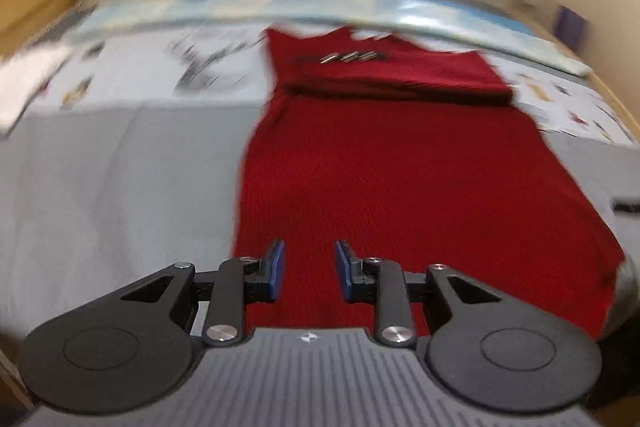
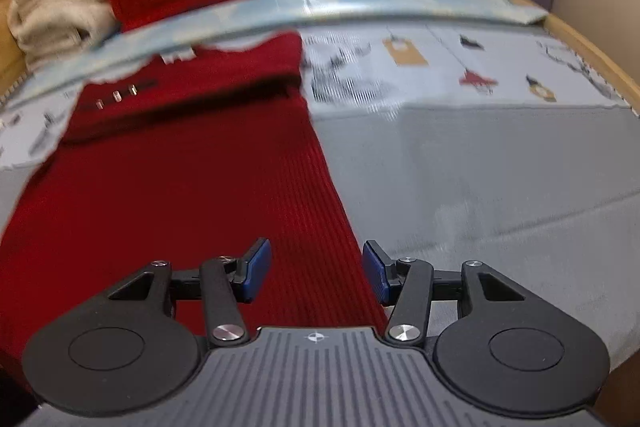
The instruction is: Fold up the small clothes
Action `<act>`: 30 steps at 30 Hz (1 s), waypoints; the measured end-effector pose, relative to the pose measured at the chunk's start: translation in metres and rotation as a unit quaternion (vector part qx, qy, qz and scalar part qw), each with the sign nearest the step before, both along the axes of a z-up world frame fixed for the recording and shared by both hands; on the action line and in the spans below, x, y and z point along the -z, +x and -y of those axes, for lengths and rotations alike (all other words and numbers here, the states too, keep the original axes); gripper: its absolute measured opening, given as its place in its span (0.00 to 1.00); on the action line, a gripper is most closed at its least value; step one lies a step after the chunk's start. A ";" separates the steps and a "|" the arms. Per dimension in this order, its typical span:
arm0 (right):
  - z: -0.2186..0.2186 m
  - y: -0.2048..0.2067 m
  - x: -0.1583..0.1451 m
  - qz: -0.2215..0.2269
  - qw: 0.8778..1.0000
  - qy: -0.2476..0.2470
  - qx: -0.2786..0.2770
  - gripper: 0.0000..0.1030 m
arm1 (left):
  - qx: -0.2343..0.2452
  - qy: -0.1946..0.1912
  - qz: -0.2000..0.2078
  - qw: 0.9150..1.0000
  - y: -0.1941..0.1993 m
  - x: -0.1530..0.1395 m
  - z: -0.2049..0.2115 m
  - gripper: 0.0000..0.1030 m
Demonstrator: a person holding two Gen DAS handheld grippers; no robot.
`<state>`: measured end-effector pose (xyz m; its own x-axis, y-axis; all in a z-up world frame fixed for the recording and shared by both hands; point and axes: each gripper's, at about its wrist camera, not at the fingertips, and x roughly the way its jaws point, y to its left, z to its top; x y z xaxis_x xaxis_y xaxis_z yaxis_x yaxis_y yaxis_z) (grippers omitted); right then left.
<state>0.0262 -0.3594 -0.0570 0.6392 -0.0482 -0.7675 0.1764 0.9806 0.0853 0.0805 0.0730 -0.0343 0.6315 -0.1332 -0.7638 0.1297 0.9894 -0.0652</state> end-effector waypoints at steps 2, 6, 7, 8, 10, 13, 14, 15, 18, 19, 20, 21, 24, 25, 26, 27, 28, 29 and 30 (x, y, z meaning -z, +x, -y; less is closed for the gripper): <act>0.002 0.001 0.008 -0.021 1.000 -0.003 0.003 0.52 | -0.036 -0.013 -0.030 0.999 0.013 0.007 -0.013 0.30; 0.006 0.003 0.021 -0.061 0.998 -0.009 0.010 0.52 | -0.074 -0.013 -0.073 0.994 0.027 0.020 -0.028 0.30; 0.007 0.002 0.023 -0.067 0.998 -0.009 0.014 0.52 | -0.076 -0.008 -0.081 0.994 0.028 0.022 -0.028 0.30; 0.007 0.001 0.024 -0.070 0.997 -0.008 0.015 0.52 | -0.076 -0.003 -0.086 0.993 0.027 0.023 -0.027 0.30; 0.009 0.000 0.027 -0.076 0.997 -0.007 0.016 0.52 | -0.072 0.005 -0.089 0.993 0.024 0.025 -0.024 0.32; 0.008 0.000 0.031 -0.089 0.996 -0.015 0.016 0.52 | -0.065 0.011 -0.087 0.994 0.021 0.027 -0.021 0.32; 0.008 0.000 0.033 -0.094 0.995 -0.017 0.016 0.52 | -0.064 0.013 -0.087 0.994 0.021 0.028 -0.021 0.32; 0.009 0.000 0.034 -0.098 0.995 -0.018 0.018 0.52 | -0.065 0.013 -0.087 0.994 0.021 0.029 -0.022 0.32; 0.010 0.003 0.037 -0.106 0.994 -0.018 0.022 0.52 | -0.069 0.014 -0.090 0.993 0.022 0.031 -0.023 0.32; 0.009 0.004 0.038 -0.109 0.994 -0.019 0.023 0.52 | -0.069 0.014 -0.091 0.993 0.022 0.031 -0.022 0.32; 0.009 0.004 0.039 -0.113 0.993 -0.021 0.024 0.52 | -0.069 0.015 -0.091 0.993 0.022 0.030 -0.022 0.32; 0.009 0.005 0.040 -0.118 0.992 -0.023 0.024 0.52 | -0.068 0.016 -0.091 0.993 0.022 0.030 -0.020 0.34; 0.007 0.006 0.044 -0.130 0.991 -0.031 0.024 0.53 | -0.069 0.019 -0.093 0.993 0.023 0.031 -0.019 0.40; 0.007 0.006 0.045 -0.131 0.991 -0.033 0.025 0.54 | -0.071 0.019 -0.095 0.993 0.024 0.032 -0.019 0.43; 0.007 0.006 0.045 -0.130 0.990 -0.034 0.027 0.54 | -0.072 0.020 -0.097 0.992 0.024 0.032 -0.019 0.44; 0.009 0.006 0.045 -0.131 0.990 -0.034 0.031 0.54 | -0.075 0.021 -0.100 0.992 0.025 0.033 -0.020 0.49; 0.010 0.005 0.045 -0.131 0.990 -0.032 0.035 0.54 | -0.078 0.022 -0.103 0.991 0.025 0.034 -0.021 0.53; 0.012 0.005 0.045 -0.132 0.990 -0.029 0.039 0.54 | -0.081 0.022 -0.105 0.991 0.026 0.035 -0.022 0.54; 0.013 0.005 0.045 -0.132 0.990 -0.027 0.042 0.54 | -0.084 0.022 -0.108 0.990 0.026 0.036 -0.023 0.54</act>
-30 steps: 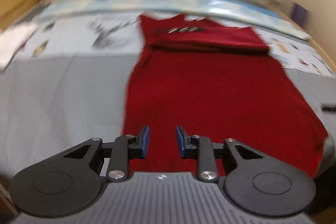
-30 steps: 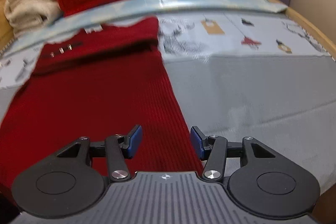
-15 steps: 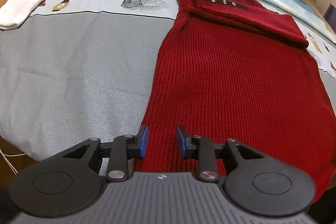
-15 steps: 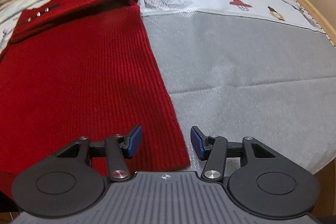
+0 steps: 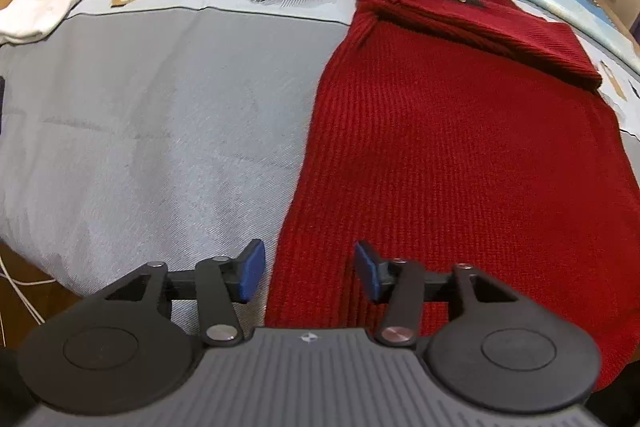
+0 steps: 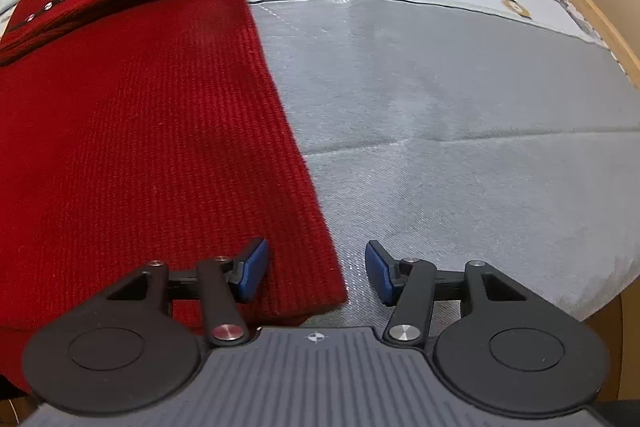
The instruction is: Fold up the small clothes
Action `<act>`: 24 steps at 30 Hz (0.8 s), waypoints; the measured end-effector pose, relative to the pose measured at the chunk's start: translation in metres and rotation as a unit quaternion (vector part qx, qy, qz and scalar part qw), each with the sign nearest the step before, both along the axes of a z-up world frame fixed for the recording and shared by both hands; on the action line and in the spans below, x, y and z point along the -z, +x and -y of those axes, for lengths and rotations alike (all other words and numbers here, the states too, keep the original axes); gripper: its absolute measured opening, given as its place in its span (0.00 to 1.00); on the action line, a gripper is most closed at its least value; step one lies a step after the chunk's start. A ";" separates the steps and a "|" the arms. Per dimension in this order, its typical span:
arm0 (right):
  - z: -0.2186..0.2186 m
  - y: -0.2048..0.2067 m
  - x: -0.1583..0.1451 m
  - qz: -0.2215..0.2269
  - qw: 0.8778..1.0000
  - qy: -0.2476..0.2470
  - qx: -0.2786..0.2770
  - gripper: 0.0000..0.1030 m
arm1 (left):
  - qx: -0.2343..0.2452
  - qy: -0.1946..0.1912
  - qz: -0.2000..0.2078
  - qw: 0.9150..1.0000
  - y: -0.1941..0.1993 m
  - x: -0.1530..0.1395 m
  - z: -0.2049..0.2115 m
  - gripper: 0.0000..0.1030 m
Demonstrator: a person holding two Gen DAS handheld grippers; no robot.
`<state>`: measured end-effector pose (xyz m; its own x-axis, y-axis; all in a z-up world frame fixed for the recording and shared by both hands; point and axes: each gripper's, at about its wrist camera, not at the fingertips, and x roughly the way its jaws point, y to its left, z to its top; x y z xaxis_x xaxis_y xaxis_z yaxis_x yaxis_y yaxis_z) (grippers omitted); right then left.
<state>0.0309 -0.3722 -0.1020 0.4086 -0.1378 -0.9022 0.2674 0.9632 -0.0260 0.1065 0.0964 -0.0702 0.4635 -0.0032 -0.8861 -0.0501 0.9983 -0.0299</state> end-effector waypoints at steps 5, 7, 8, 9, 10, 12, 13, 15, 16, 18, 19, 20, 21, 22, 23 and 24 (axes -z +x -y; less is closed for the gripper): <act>-0.003 0.000 0.001 -0.003 1.000 -0.001 -0.004 0.54 | -0.007 -0.003 -0.016 1.000 0.001 0.005 -0.004 0.55; -0.004 0.000 0.002 -0.005 1.000 0.001 -0.007 0.54 | -0.005 -0.003 -0.027 1.000 0.001 0.009 -0.004 0.55; -0.004 0.001 0.002 -0.005 1.000 0.002 -0.008 0.54 | -0.004 -0.005 -0.033 0.999 0.001 0.011 -0.003 0.55; -0.004 0.002 0.002 -0.006 1.000 0.003 -0.010 0.54 | -0.004 -0.008 -0.040 0.999 0.001 0.014 -0.003 0.55; -0.004 0.002 0.002 -0.006 1.000 0.004 -0.011 0.54 | -0.003 -0.011 -0.046 0.999 0.002 0.016 -0.003 0.55; -0.004 0.002 0.003 -0.007 1.000 0.004 -0.014 0.54 | -0.003 -0.013 -0.051 0.999 0.002 0.018 -0.004 0.55; -0.004 0.002 0.003 -0.007 1.000 0.005 -0.014 0.54 | -0.003 -0.013 -0.051 0.999 0.002 0.018 -0.003 0.55; -0.004 0.002 0.003 -0.007 1.000 0.006 -0.014 0.53 | -0.005 -0.014 -0.052 0.999 0.001 0.018 -0.003 0.55; -0.004 0.002 0.003 -0.006 1.000 0.007 -0.015 0.53 | -0.005 -0.014 -0.051 0.999 0.001 0.018 -0.002 0.55; -0.005 0.002 0.003 -0.006 1.000 0.007 -0.016 0.52 | -0.006 -0.013 -0.051 0.999 0.000 0.019 -0.001 0.55; -0.005 0.002 0.003 -0.006 1.000 0.007 -0.016 0.52 | -0.006 -0.012 -0.050 0.999 0.001 0.018 0.000 0.55; -0.005 0.002 0.003 -0.006 1.000 0.008 -0.016 0.51 | -0.008 -0.011 -0.049 0.999 0.001 0.018 -0.001 0.55; -0.005 0.002 0.003 -0.006 1.000 0.008 -0.016 0.51 | -0.010 -0.010 -0.047 0.999 0.000 0.018 -0.001 0.55; -0.005 0.002 0.003 -0.006 1.000 0.007 -0.016 0.51 | -0.013 -0.009 -0.046 0.999 0.000 0.018 -0.002 0.55; -0.005 0.002 0.003 -0.006 1.000 0.007 -0.016 0.51 | -0.017 -0.010 -0.045 0.999 0.000 0.017 -0.003 0.55; -0.005 0.002 0.003 -0.006 1.000 0.007 -0.016 0.51 | -0.020 -0.010 -0.045 0.999 0.000 0.017 -0.004 0.55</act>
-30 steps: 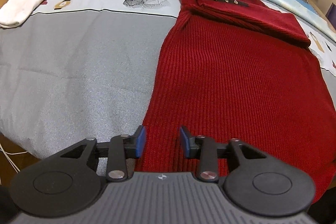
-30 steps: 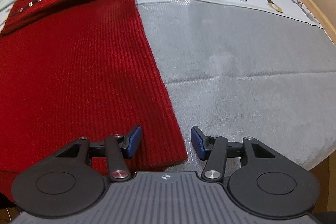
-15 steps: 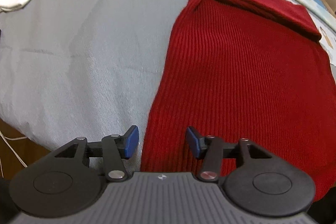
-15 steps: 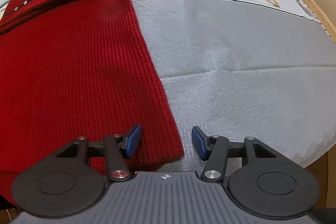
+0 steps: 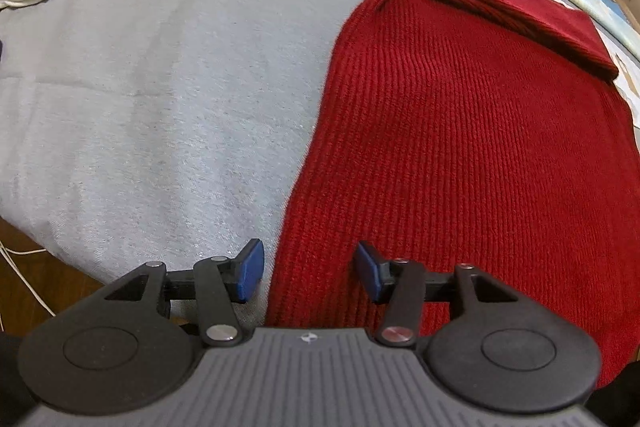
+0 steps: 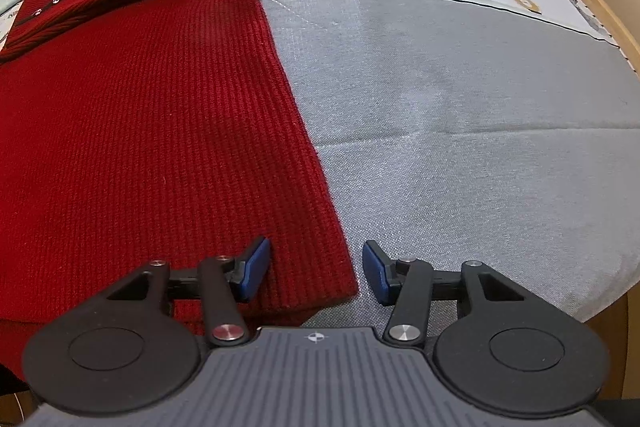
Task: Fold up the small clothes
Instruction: 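Pinch the sweater side edge with the right gripper while the left gripper pinches the hem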
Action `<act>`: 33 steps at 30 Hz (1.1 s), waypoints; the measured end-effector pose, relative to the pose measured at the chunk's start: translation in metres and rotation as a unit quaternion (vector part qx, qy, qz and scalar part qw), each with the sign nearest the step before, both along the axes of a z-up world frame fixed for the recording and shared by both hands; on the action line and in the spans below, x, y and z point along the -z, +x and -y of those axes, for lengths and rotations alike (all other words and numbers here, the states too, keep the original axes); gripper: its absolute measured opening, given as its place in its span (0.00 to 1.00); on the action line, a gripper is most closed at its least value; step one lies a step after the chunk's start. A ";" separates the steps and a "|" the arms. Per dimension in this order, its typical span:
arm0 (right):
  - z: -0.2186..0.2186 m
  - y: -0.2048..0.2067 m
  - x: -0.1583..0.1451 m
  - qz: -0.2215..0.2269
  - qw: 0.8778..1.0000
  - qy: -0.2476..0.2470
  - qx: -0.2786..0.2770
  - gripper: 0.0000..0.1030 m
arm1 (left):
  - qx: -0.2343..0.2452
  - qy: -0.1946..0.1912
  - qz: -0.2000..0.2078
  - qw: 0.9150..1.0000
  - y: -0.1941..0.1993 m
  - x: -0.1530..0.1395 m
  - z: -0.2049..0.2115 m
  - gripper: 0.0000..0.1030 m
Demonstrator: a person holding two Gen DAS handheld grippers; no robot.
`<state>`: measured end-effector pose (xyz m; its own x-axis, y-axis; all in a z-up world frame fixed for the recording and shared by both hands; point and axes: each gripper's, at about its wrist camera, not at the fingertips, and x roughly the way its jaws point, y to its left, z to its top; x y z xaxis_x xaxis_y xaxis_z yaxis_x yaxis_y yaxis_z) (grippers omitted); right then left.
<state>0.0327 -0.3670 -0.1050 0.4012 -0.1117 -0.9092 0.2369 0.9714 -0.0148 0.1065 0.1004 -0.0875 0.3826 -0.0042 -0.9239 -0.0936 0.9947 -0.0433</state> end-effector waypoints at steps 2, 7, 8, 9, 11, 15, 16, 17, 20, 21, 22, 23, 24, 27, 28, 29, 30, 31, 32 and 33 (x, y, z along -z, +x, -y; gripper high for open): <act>0.000 0.000 0.000 0.000 1.000 0.000 0.000 0.51 | -0.002 -0.002 -0.001 1.000 0.000 0.001 -0.001 0.54; -0.002 0.001 0.001 -0.002 1.000 0.001 -0.004 0.51 | 0.021 0.001 -0.003 1.000 -0.003 0.002 0.006 0.49; -0.003 0.001 0.002 -0.002 1.000 0.001 -0.006 0.51 | 0.027 0.001 -0.001 1.000 -0.004 0.002 0.008 0.46; -0.003 0.001 0.002 -0.002 1.000 0.001 -0.008 0.50 | 0.031 -0.001 0.000 1.000 -0.005 0.002 0.009 0.39; -0.004 0.000 0.001 0.001 1.000 0.010 -0.014 0.40 | 0.037 0.003 0.004 0.999 -0.006 0.001 0.010 0.26; -0.005 -0.001 -0.005 0.017 0.999 0.020 -0.023 0.16 | 0.037 -0.002 0.015 0.999 -0.009 -0.003 0.007 0.12; -0.004 -0.002 -0.007 0.022 0.999 0.021 -0.019 0.11 | 0.035 -0.005 0.017 0.999 -0.010 -0.005 0.006 0.12; -0.002 -0.003 -0.009 0.027 0.999 0.025 -0.014 0.10 | 0.033 -0.008 0.019 0.999 -0.012 -0.006 0.005 0.12; 0.000 -0.003 -0.009 0.028 0.999 0.032 -0.006 0.10 | 0.023 -0.019 0.015 0.999 -0.012 -0.006 0.002 0.12; -0.001 -0.003 -0.008 0.025 0.999 0.030 -0.007 0.10 | 0.017 -0.022 0.009 1.000 -0.010 -0.005 0.000 0.14; -0.001 -0.002 -0.007 0.021 0.999 0.028 -0.008 0.12 | 0.012 -0.025 0.003 1.000 -0.009 -0.002 -0.001 0.20; -0.002 -0.001 -0.005 0.015 1.000 0.024 -0.008 0.16 | 0.010 -0.026 -0.003 1.000 -0.008 0.000 -0.002 0.23; -0.004 0.000 -0.003 0.006 1.000 0.018 -0.008 0.23 | 0.010 -0.025 -0.007 1.000 -0.007 0.002 -0.002 0.27; -0.007 0.002 -0.001 -0.002 1.000 0.001 -0.009 0.45 | 0.017 -0.018 -0.010 1.000 -0.005 0.005 0.000 0.29; -0.007 0.002 -0.001 -0.002 1.000 0.004 -0.010 0.45 | 0.019 -0.017 -0.010 1.000 -0.004 0.006 0.001 0.29; -0.006 0.002 0.000 -0.002 1.000 0.006 -0.009 0.45 | 0.020 -0.016 -0.010 1.000 -0.004 0.006 0.001 0.29; -0.005 0.002 0.000 -0.002 1.000 0.007 -0.009 0.45 | 0.020 -0.016 -0.010 1.000 -0.003 0.007 0.001 0.29; -0.006 0.002 0.000 -0.002 1.000 0.008 -0.010 0.44 | 0.021 -0.016 -0.011 1.000 -0.003 0.008 0.001 0.29; -0.007 0.002 0.000 -0.001 1.000 0.010 -0.014 0.43 | 0.022 -0.016 -0.010 1.000 -0.002 0.008 0.001 0.29; -0.008 0.001 0.000 0.000 1.000 0.013 -0.021 0.41 | 0.024 -0.015 -0.010 1.000 -0.003 0.008 0.002 0.29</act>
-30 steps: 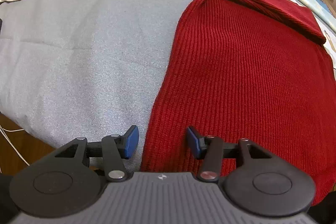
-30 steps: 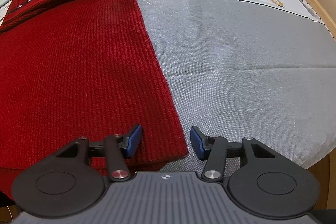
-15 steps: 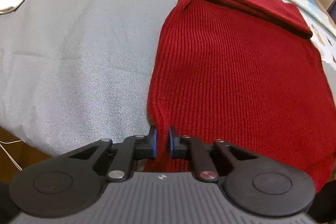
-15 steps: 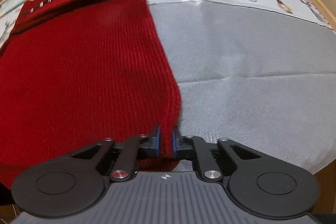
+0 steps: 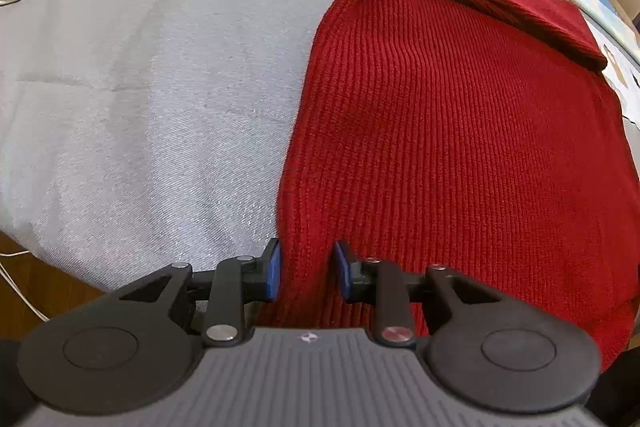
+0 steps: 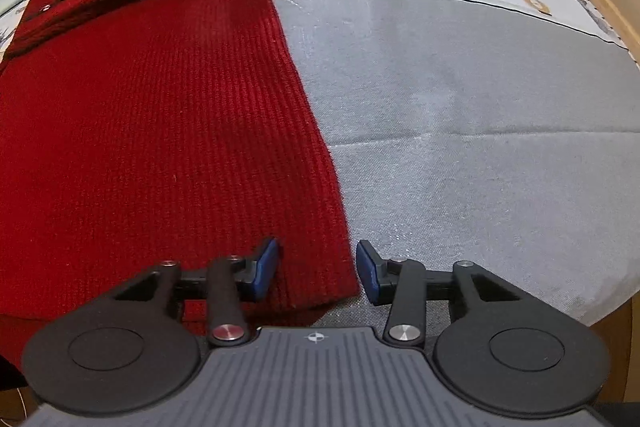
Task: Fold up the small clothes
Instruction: 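Pinch the sweater side edge with the right gripper while the left gripper pinches the hem, then close both grippers on the red sweater hem edge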
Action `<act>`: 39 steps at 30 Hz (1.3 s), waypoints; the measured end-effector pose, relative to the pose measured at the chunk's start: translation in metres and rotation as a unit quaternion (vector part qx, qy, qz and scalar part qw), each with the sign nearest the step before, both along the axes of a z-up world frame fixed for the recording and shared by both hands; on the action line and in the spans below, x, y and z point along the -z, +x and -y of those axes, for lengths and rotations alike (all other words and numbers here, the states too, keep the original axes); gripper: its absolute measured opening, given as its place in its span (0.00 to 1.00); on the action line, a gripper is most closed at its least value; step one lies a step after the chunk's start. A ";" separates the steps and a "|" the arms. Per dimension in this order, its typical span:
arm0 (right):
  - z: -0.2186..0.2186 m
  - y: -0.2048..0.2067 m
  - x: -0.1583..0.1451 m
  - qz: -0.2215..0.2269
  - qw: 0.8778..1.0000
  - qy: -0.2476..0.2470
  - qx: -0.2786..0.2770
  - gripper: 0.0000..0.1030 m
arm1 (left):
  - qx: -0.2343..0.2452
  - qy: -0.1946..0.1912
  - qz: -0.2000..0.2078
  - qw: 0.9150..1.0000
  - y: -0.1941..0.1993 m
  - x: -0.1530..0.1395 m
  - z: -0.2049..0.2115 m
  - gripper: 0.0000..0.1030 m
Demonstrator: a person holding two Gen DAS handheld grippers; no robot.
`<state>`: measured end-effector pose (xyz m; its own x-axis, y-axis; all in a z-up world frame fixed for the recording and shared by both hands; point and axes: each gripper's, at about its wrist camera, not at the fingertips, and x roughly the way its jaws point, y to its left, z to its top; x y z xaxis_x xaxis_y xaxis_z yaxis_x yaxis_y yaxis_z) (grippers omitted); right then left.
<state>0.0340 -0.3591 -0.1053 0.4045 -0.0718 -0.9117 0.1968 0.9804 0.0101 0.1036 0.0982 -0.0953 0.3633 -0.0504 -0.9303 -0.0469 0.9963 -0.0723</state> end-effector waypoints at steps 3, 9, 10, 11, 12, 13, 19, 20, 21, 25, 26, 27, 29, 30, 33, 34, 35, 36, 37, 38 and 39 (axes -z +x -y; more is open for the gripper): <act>-0.006 -0.001 -0.002 0.007 1.000 0.006 -0.019 0.21 | 0.011 0.000 0.011 1.000 -0.007 -0.005 0.003 0.13; 0.009 -0.010 -0.027 0.085 0.993 0.079 0.000 0.08 | 0.013 -0.028 0.044 0.999 -0.019 -0.022 0.001 0.12; 0.011 -0.011 -0.029 0.089 0.993 0.082 0.002 0.08 | 0.009 -0.035 0.044 0.998 -0.019 -0.024 -0.001 0.12; 0.011 -0.011 -0.029 0.086 0.993 0.080 0.004 0.08 | 0.004 -0.039 0.043 0.998 -0.019 -0.024 -0.003 0.12; 0.011 -0.010 -0.026 0.078 0.994 0.073 0.007 0.08 | 0.000 -0.041 0.038 0.998 -0.018 -0.023 -0.005 0.12; 0.011 -0.008 -0.022 0.065 0.996 0.064 0.009 0.08 | -0.004 -0.042 0.031 0.999 -0.016 -0.021 -0.005 0.13; 0.012 -0.004 -0.009 0.019 0.999 0.034 0.031 0.26 | -0.026 -0.040 -0.013 0.999 -0.009 -0.006 -0.012 0.20; 0.014 -0.004 -0.010 0.019 0.998 0.033 0.040 0.33 | -0.026 -0.041 -0.013 0.999 -0.009 -0.005 -0.013 0.20; 0.017 -0.004 -0.010 0.020 0.998 0.030 0.052 0.35 | -0.025 -0.041 -0.013 0.999 -0.009 -0.005 -0.013 0.20; 0.029 -0.008 -0.008 0.020 0.994 0.052 0.089 0.39 | -0.030 -0.043 -0.013 0.999 -0.009 -0.003 -0.016 0.21; 0.029 -0.009 -0.007 0.017 0.995 0.056 0.086 0.41 | -0.031 -0.042 -0.013 0.999 -0.009 -0.003 -0.016 0.21; 0.028 -0.008 -0.004 0.013 0.995 0.056 0.081 0.42 | -0.031 -0.042 -0.013 0.999 -0.008 -0.003 -0.014 0.21; 0.025 -0.007 -0.001 0.007 0.996 0.053 0.067 0.46 | -0.032 -0.041 -0.013 0.999 -0.008 -0.003 -0.015 0.21; 0.022 -0.007 0.000 0.004 0.997 0.054 0.060 0.48 | -0.031 -0.041 -0.013 0.999 -0.007 -0.003 -0.014 0.21; 0.012 -0.008 -0.001 0.001 0.998 0.049 0.037 0.48 | -0.030 -0.041 -0.012 0.999 -0.008 -0.002 -0.015 0.21; 0.010 -0.007 -0.001 0.001 0.998 0.048 0.030 0.46 | -0.030 -0.042 -0.012 0.999 -0.008 -0.002 -0.016 0.21; 0.009 -0.008 -0.001 0.003 0.998 0.050 0.024 0.37 | -0.030 -0.044 -0.012 0.999 -0.009 -0.002 -0.016 0.21; 0.009 -0.009 -0.002 0.005 0.998 0.055 0.019 0.33 | -0.031 -0.045 -0.012 0.998 -0.009 -0.002 -0.017 0.21; 0.008 -0.008 -0.002 0.006 0.998 0.055 0.018 0.26 | -0.033 -0.047 -0.012 0.998 -0.009 -0.002 -0.018 0.22; 0.009 -0.008 -0.003 0.007 0.998 0.055 0.019 0.21 | -0.035 -0.047 -0.012 0.998 -0.010 -0.002 -0.019 0.22; 0.010 -0.009 -0.003 0.008 0.998 0.057 0.021 0.20 | -0.037 -0.048 -0.012 0.998 -0.009 -0.002 -0.021 0.23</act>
